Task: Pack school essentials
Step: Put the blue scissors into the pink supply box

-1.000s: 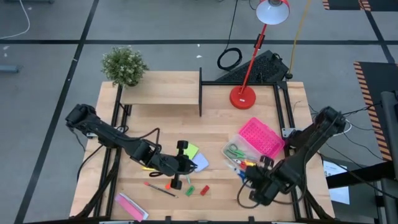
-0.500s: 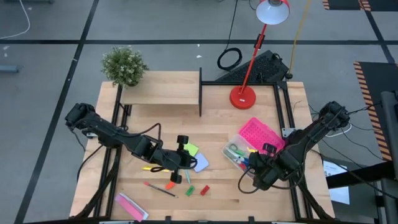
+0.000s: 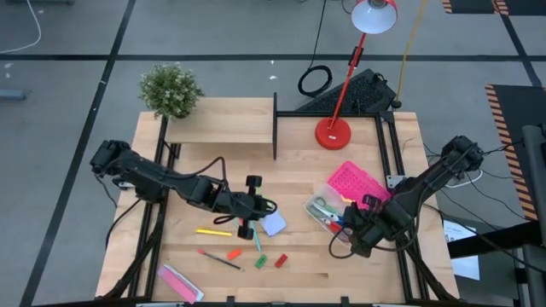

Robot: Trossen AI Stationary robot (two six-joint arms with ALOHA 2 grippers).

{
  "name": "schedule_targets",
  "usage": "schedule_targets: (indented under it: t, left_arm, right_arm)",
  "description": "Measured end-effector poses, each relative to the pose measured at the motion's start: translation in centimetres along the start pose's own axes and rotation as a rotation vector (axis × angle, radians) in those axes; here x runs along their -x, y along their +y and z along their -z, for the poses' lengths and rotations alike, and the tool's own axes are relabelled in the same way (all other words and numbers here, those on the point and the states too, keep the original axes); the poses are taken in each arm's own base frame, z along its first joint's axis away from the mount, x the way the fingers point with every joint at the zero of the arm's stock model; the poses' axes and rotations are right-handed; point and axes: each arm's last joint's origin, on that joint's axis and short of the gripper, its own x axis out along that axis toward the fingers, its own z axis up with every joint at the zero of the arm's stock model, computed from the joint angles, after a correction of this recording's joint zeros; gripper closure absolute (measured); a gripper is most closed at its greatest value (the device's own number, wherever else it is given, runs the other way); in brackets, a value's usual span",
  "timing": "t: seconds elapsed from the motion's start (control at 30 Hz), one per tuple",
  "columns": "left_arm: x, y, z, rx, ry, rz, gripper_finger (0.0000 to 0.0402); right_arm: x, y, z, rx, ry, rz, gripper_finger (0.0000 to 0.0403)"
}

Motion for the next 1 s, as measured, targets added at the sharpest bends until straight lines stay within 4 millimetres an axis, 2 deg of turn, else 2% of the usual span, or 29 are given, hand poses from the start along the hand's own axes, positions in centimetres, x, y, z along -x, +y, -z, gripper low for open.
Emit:
schedule_targets:
  t: [0.4,0.8,1.0]
  left_arm:
    - [-0.1,0.2,0.2,0.013,0.021,0.004,0.0376]
    - [-0.1,0.2,0.1,0.014,0.014,0.004,0.0376]
    - [-0.1,0.2,0.1,0.011,0.014,0.004,0.0376]
  right_arm:
    - [-0.1,0.0,0.0,0.06,-0.019,-0.016,0.0321]
    - [-4.8,-1.3,0.5,0.098,-0.005,-0.001,0.0321]
    - [-6.2,-2.1,0.2,0.102,0.022,-0.015,0.0321]
